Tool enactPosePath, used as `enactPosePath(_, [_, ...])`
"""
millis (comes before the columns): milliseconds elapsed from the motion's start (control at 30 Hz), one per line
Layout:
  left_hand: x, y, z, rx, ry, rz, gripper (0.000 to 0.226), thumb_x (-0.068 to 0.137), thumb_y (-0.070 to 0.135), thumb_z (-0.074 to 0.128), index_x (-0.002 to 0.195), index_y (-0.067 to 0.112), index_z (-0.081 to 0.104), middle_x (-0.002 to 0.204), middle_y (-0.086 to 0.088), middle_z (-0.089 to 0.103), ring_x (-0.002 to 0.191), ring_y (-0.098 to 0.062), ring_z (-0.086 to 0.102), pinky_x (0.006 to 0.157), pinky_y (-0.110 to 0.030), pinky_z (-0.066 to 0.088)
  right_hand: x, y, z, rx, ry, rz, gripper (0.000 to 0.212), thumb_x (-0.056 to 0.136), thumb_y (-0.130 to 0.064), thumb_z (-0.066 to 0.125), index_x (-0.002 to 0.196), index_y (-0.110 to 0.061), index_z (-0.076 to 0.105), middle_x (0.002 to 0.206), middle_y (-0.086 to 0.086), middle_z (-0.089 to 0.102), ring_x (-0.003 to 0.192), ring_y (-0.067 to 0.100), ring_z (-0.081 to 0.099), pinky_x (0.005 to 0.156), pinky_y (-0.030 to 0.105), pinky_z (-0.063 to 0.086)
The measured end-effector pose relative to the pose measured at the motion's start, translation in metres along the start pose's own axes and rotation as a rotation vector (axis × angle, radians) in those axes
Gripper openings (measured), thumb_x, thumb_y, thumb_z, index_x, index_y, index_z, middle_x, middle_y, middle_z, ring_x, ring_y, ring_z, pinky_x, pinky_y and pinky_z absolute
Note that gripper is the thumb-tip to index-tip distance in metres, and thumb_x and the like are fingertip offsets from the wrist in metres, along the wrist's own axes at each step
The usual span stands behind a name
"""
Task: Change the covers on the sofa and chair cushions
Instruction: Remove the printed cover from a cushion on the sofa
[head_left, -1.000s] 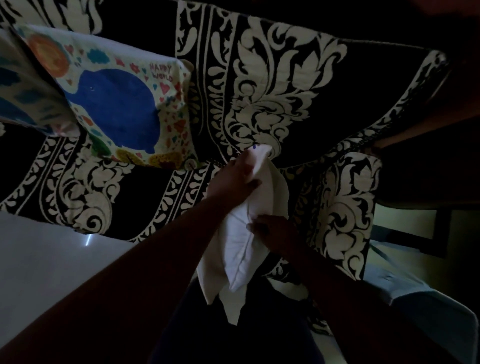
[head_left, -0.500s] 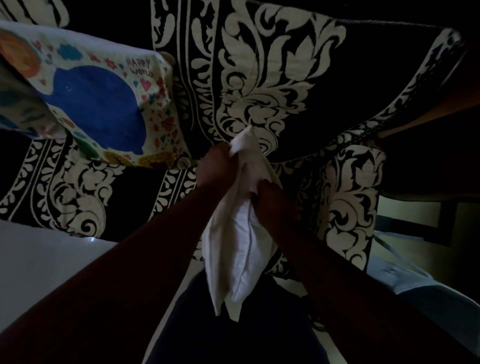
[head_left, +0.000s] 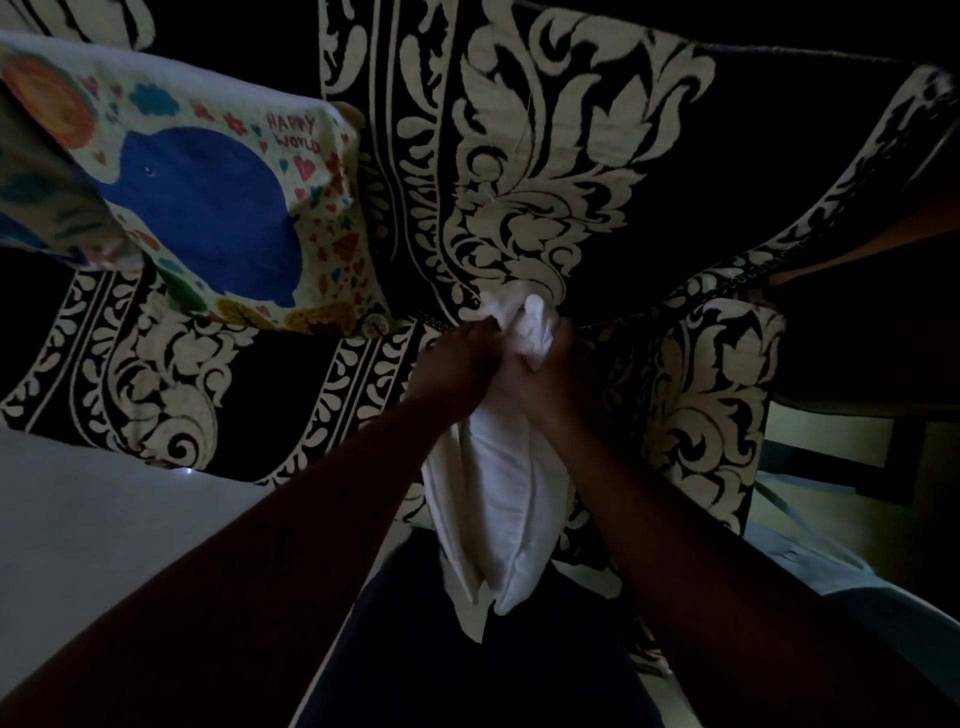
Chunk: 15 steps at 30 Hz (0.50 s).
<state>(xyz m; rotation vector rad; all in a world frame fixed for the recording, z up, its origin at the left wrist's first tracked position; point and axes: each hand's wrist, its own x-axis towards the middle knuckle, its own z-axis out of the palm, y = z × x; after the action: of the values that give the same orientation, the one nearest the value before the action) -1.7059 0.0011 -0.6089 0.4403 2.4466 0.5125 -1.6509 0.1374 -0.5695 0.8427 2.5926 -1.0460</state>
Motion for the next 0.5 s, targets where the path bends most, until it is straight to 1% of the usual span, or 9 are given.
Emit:
enactPosePath(33, [-0.003,0.002,0.002,-0.021,0.01,-0.007,0.059,0.096,0.053,0.033,0.147,0.026,0.042,0.144,-0.002,0.054,0.127,-0.03,0.055,0.101,-0.052,0.047,0.005,-0.004,0.001,0.038,-0.015,0.062,0.069,0.088,-0.046,0.07,0.142,-0.012,0.044,0.13,0.008,0.06,0.118,0.023,0.06,0.088,0.026,0.041])
enactPosePath(100, [-0.008,0.002,0.002,-0.122,0.038,-0.056,0.049,0.098,0.048,0.038,0.144,0.031,0.045,0.138,-0.001,0.058,0.122,-0.028,0.058,0.098,-0.051,0.049,0.013,-0.003,0.004,0.045,-0.079,0.156,0.067,0.091,-0.049,0.068,0.143,-0.014,0.044,0.133,0.008,0.059,0.122,0.026,0.057,0.087,0.026,0.035])
enactPosePath(167, [-0.01,0.003,-0.001,-0.175,0.031,-0.094,0.043,0.103,0.039,0.045,0.145,0.03,0.048,0.139,-0.004,0.059,0.123,-0.028,0.058,0.101,-0.049,0.048,0.016,0.002,0.005,0.047,-0.091,0.195,0.044,0.1,-0.046,0.055,0.132,-0.015,0.054,0.128,0.008,0.063,0.12,0.027,0.059,0.086,0.027,0.035])
enactPosePath(200, [-0.012,0.002,-0.003,-0.183,0.023,-0.107,0.043,0.104,0.037,0.046,0.145,0.026,0.05,0.138,-0.006,0.06,0.123,-0.029,0.058,0.102,-0.047,0.047,0.016,0.003,0.005,0.002,-0.065,0.171,0.037,0.103,-0.044,0.051,0.126,-0.016,0.058,0.125,0.007,0.066,0.119,0.027,0.061,0.087,0.029,0.038])
enactPosePath(267, [-0.015,0.001,-0.011,-0.236,0.027,-0.137,0.043,0.103,0.039,0.05,0.142,0.018,0.052,0.135,-0.008,0.062,0.123,-0.029,0.059,0.102,-0.042,0.046,0.013,0.002,0.003,-0.131,-0.036,0.061,0.029,0.104,-0.036,0.05,0.123,-0.016,0.06,0.124,0.008,0.067,0.118,0.028,0.062,0.095,0.033,0.043])
enactPosePath(333, [-0.023,0.0,-0.023,-0.392,0.066,-0.208,0.05,0.103,0.049,0.049,0.141,0.017,0.051,0.129,0.0,0.063,0.119,-0.021,0.059,0.098,-0.033,0.044,0.003,-0.001,-0.001,-0.187,-0.049,-0.076,0.027,0.101,-0.026,0.055,0.126,-0.017,0.06,0.125,0.009,0.068,0.118,0.03,0.062,0.1,0.038,0.046])
enactPosePath(367, [-0.028,0.0,-0.031,-0.501,0.094,-0.247,0.052,0.103,0.053,0.046,0.141,0.018,0.049,0.124,0.005,0.061,0.115,-0.016,0.057,0.094,-0.029,0.041,-0.004,-0.003,-0.005,-0.191,-0.062,-0.15,0.028,0.099,-0.024,0.058,0.126,-0.017,0.061,0.121,0.01,0.069,0.115,0.031,0.063,0.098,0.04,0.049])
enactPosePath(433, [-0.035,-0.003,-0.048,-0.66,0.182,-0.292,0.052,0.103,0.056,0.044,0.141,0.021,0.048,0.121,0.007,0.059,0.118,-0.017,0.057,0.093,-0.026,0.038,-0.023,-0.008,-0.016,-0.182,-0.075,-0.308,0.027,0.096,-0.021,0.062,0.123,-0.017,0.063,0.109,0.012,0.072,0.103,0.033,0.068,0.088,0.041,0.053])
enactPosePath(500, [-0.044,-0.009,-0.067,-0.795,0.251,-0.355,0.056,0.103,0.057,0.042,0.146,0.021,0.046,0.134,0.0,0.059,0.128,-0.021,0.053,0.1,-0.027,0.037,-0.046,-0.018,-0.031,-0.157,-0.092,-0.478,0.026,0.095,-0.021,0.059,0.12,-0.016,0.064,0.099,0.014,0.073,0.092,0.036,0.069,0.077,0.042,0.055])
